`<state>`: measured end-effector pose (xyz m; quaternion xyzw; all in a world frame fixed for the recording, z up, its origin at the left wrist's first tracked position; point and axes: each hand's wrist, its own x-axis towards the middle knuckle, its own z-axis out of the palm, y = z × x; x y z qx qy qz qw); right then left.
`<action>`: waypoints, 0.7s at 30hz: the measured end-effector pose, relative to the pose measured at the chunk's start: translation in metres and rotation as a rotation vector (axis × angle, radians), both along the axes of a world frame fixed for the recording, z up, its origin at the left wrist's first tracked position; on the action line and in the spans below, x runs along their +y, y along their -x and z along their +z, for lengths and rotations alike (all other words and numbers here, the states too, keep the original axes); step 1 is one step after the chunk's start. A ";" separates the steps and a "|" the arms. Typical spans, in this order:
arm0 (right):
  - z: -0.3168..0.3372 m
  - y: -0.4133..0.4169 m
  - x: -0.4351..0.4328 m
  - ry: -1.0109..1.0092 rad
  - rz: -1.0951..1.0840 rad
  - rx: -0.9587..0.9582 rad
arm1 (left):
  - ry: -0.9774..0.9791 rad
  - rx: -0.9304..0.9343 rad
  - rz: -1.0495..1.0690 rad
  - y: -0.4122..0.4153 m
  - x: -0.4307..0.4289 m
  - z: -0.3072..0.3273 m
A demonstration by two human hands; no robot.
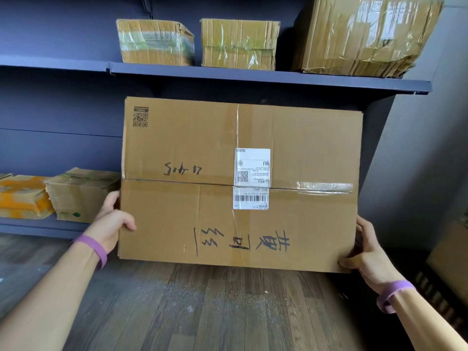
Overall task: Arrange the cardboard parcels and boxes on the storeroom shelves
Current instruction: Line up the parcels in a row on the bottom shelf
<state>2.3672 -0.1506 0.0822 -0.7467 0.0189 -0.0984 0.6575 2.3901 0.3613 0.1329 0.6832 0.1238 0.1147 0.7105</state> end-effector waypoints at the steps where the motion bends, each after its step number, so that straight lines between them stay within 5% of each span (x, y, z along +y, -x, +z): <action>1: 0.000 0.000 0.001 0.006 -0.017 -0.007 | 0.002 -0.004 0.005 0.000 -0.003 -0.003; 12: 0.014 -0.006 0.012 -0.126 -0.017 -0.062 | 0.164 -0.166 0.177 -0.014 0.002 -0.010; 18: 0.018 -0.003 0.015 -0.061 -0.075 -0.142 | 0.490 -0.211 0.103 -0.003 0.002 0.003; 21: 0.017 -0.005 0.015 -0.006 -0.132 -0.190 | 0.334 -0.064 0.066 -0.008 0.008 0.010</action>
